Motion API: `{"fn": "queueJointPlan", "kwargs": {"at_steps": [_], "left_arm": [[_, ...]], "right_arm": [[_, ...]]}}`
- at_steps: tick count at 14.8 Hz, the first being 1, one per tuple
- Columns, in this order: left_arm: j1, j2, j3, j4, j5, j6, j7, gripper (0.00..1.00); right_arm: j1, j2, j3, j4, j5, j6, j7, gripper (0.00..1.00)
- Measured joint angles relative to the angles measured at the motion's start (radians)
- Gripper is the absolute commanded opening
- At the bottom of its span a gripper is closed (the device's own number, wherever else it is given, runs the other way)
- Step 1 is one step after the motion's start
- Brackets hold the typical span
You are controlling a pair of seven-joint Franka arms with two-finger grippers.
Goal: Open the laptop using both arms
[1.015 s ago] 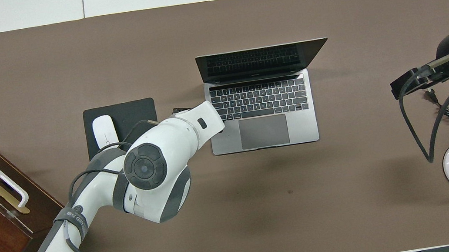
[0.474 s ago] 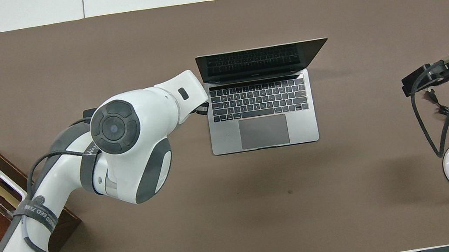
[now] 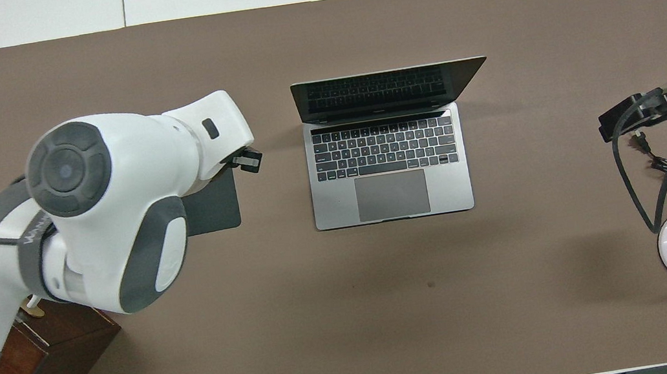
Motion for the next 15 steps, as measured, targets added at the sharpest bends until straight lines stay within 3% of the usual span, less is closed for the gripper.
{"fn": "queueJointPlan", "kwargs": {"at_steps": [2,4,15], "left_arm": [[0.046,-0.048,0.001,0.003,0.001,-0.074,0.051,0.33],[0.096,-0.093,0.002,0.003,0.001,-0.138,0.097,1.0],[0.27,-0.203,0.004,0.003,0.002,-0.315,0.119,1.0]], "right_arm": [[0.0,-0.001,-0.002,0.0,0.0,0.0,0.0,1.0],[-0.002,-0.003,-0.003,0.0,0.0,0.0,0.001,1.0],[-0.048,-0.027,-0.012,0.006,0.0,0.001,0.001,1.0]]}}
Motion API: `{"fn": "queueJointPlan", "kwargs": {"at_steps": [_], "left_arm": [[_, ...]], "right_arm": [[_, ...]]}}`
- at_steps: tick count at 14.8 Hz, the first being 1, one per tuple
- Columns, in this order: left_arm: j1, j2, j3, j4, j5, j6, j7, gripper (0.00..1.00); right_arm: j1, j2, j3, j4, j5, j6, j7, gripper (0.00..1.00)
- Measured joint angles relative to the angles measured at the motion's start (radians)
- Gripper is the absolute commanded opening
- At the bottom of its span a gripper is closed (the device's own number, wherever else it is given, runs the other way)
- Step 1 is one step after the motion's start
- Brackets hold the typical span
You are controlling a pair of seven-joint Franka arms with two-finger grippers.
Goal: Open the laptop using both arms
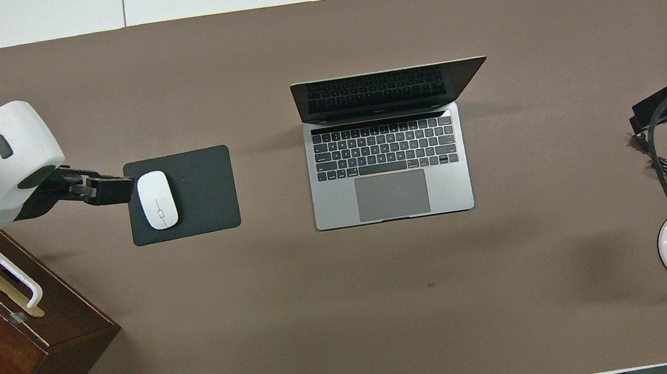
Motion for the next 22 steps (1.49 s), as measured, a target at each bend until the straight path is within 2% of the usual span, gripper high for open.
{"fn": "queueJointPlan", "kwargs": {"at_steps": [4,7,10,16,22], "left_arm": [[0.043,-0.006,-0.001,0.0,0.003,-0.005,0.0,1.0],[0.073,-0.006,-0.001,0.0,0.077,-0.007,0.0,1.0],[0.11,-0.008,0.0,0.004,0.101,-0.024,-0.001,1.0],[0.155,-0.008,0.0,0.124,0.103,-0.19,0.0,1.0],[0.179,0.005,-0.001,0.173,0.103,-0.309,-0.034,1.0]], "right_arm": [[-0.001,-0.009,-0.021,0.0,0.0,0.0,0.0,1.0],[0.0,-0.009,-0.018,-0.002,0.016,0.0,0.0,1.0],[0.0,-0.009,0.005,-0.002,0.033,0.0,0.0,1.0],[0.0,-0.009,0.011,-0.002,0.033,0.003,0.0,1.0],[0.0,-0.009,0.011,-0.002,0.033,0.014,0.0,1.0]]}}
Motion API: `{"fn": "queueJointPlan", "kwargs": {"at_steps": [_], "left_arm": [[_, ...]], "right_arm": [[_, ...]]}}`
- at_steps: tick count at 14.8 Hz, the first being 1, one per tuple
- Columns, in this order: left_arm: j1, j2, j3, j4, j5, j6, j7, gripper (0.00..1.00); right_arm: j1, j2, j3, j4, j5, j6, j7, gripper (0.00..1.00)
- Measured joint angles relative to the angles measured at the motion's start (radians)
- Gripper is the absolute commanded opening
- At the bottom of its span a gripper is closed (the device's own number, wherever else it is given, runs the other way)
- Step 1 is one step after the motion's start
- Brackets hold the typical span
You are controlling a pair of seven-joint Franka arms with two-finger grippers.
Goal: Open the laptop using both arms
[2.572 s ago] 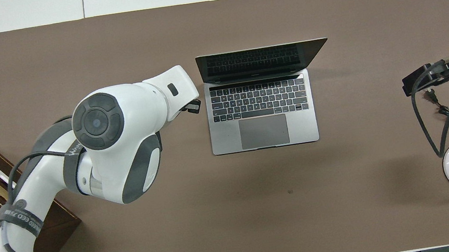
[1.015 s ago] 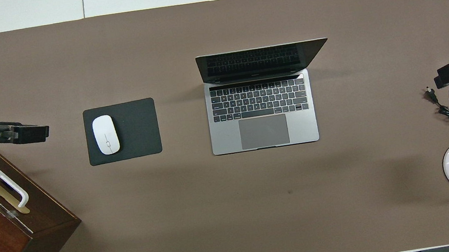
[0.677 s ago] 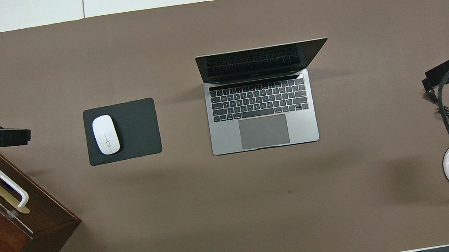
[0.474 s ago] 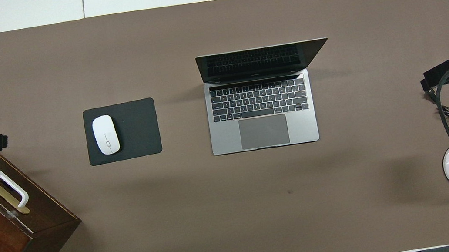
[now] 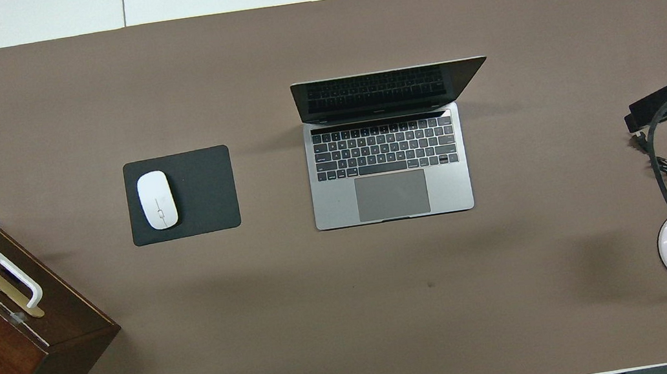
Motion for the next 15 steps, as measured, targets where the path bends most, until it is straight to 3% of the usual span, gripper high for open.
{"fn": "queueJointPlan", "kwargs": {"at_steps": [6,15], "left_arm": [[0.05,0.05,-0.004,0.131,0.001,-0.095,-0.015,1.0],[0.051,0.093,-0.076,0.103,0.0,0.003,-0.139,1.0]], "right_arm": [[0.0,0.0,0.0,0.0,0.0,0.0,0.0,1.0],[0.0,0.0,0.001,0.0,0.0,0.0,0.0,1.0]]}}
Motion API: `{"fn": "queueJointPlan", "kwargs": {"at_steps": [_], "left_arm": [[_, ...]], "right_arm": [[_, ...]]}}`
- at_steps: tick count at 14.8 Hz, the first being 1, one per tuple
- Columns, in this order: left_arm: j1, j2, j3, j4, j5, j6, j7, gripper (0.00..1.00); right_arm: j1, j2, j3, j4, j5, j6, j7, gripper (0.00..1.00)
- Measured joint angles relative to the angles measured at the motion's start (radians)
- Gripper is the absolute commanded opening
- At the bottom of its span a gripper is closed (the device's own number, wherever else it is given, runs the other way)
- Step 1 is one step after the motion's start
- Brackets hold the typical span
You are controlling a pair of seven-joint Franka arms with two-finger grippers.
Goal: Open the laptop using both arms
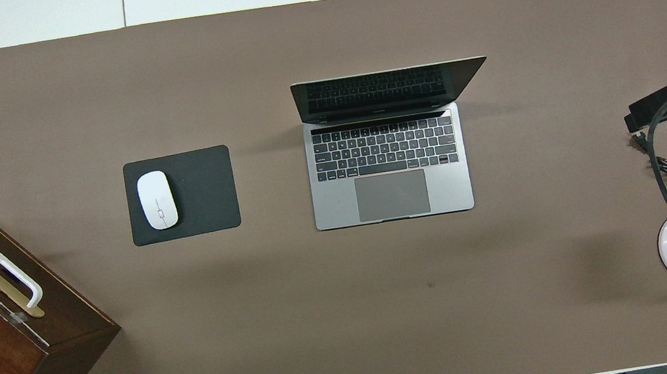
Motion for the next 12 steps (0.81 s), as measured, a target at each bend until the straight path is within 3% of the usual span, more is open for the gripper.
{"fn": "queueJointPlan", "kwargs": {"at_steps": [12], "left_arm": [[0.019,0.007,-0.009,-0.05,-0.002,0.037,-0.001,1.0]], "right_arm": [[0.0,0.0,0.004,0.0,0.0,0.0,0.0,1.0]]}}
